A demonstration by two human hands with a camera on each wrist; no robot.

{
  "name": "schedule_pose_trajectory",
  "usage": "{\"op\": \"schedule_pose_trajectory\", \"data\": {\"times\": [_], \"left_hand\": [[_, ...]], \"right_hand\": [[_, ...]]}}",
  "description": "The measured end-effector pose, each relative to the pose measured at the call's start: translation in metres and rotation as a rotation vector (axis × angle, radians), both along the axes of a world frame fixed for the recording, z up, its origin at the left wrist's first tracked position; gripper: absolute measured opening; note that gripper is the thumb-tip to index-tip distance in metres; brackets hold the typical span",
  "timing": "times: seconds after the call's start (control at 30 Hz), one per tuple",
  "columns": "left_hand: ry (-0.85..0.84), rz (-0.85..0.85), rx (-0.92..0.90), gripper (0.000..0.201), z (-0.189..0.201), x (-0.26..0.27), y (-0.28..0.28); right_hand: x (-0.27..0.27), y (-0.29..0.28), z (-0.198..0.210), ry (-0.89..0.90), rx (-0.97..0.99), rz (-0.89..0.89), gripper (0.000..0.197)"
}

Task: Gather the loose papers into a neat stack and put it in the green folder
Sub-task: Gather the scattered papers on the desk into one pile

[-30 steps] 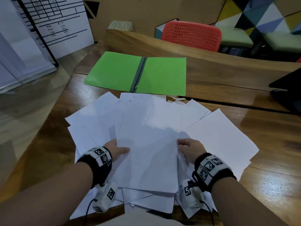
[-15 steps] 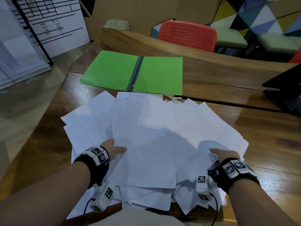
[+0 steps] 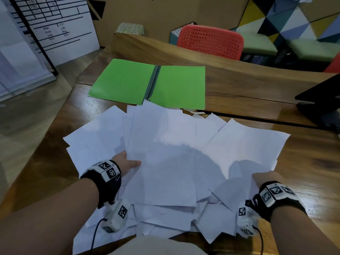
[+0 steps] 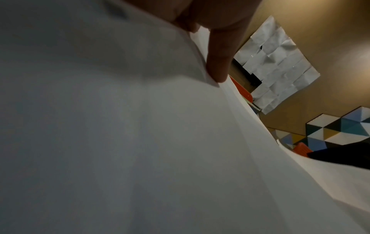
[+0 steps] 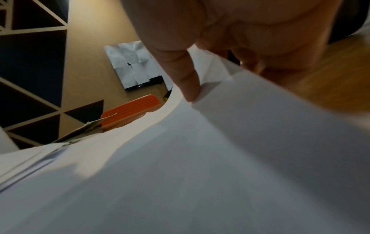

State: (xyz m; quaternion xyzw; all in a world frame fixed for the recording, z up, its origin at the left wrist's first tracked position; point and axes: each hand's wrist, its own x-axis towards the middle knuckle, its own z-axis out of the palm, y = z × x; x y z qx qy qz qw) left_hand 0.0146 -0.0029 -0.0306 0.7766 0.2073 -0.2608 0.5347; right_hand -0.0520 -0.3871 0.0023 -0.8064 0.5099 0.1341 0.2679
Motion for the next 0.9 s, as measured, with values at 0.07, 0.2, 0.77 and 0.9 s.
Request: {"op": "schedule_pose_trajectory", "data": {"times": [0.07,0.2,0.77,0.9], "left_hand": [[0.009,-0.01,0.029,0.041,-0.001,0.001,-0.003],[0.028,-0.017,0.053,0.044,-0.004,0.0,-0.003],[0.017,-0.014,0.034,0.039,-0.01,0.0,-0.002],[0.015,-0.005,0.063,0.036,-0.009,-0.002,0.004]], "right_hand": [[0.004,0.003,0.002,0.068,0.023,0.042,0.025],[0.008,0.008,0.0,0.08,0.04,0.086,0.03],[0.036,0.076,-0.006,-0.129,0.147,0.249,0.025],[0.024,0.056,-0.004,-0.338,0.161,-0.12,0.055]]}}
